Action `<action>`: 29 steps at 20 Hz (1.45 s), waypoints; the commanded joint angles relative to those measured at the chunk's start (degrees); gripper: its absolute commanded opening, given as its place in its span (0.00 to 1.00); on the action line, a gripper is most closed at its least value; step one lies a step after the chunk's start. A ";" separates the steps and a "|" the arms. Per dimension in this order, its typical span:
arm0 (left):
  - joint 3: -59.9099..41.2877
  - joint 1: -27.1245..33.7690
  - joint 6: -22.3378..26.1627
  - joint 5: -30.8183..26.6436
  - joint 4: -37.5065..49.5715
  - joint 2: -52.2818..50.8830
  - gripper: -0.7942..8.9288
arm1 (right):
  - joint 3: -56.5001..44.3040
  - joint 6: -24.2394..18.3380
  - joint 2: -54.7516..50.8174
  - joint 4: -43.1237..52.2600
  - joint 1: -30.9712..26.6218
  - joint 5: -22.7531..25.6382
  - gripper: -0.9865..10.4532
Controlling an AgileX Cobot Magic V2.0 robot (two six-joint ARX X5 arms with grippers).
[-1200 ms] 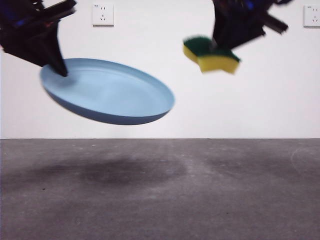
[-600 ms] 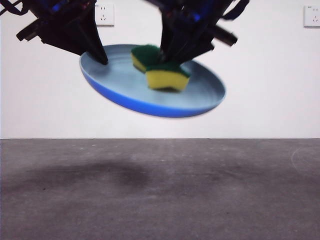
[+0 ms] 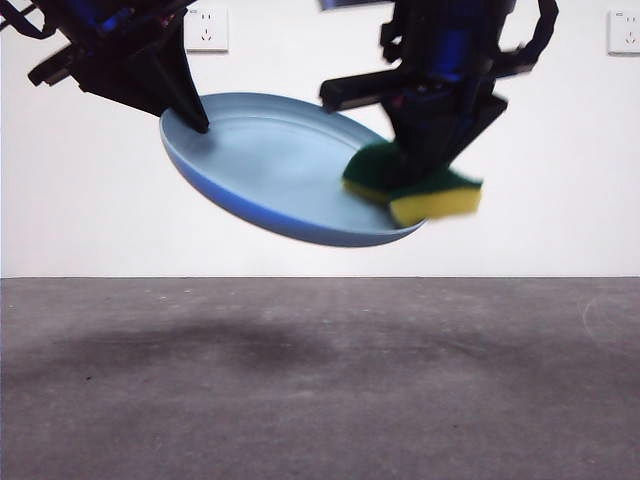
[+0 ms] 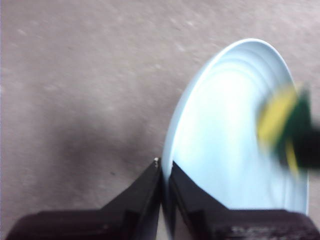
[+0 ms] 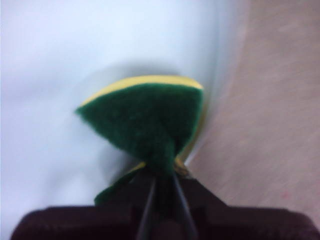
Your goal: Pick up the plate,pick up the cloth,clean the plate with the cloth
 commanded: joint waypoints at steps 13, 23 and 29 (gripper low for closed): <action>0.26 -0.13 -2.84 3.67 6.47 -0.52 0.07 | -0.50 3.96 1.62 15.67 0.79 -27.21 0.07; 0.26 0.26 -1.97 3.80 2.23 -0.52 0.07 | -0.50 -4.39 0.50 2.82 0.44 4.42 0.07; 0.26 0.24 1.77 0.61 -0.31 0.52 0.07 | -0.48 -8.98 -3.13 19.19 -1.11 -2.54 0.07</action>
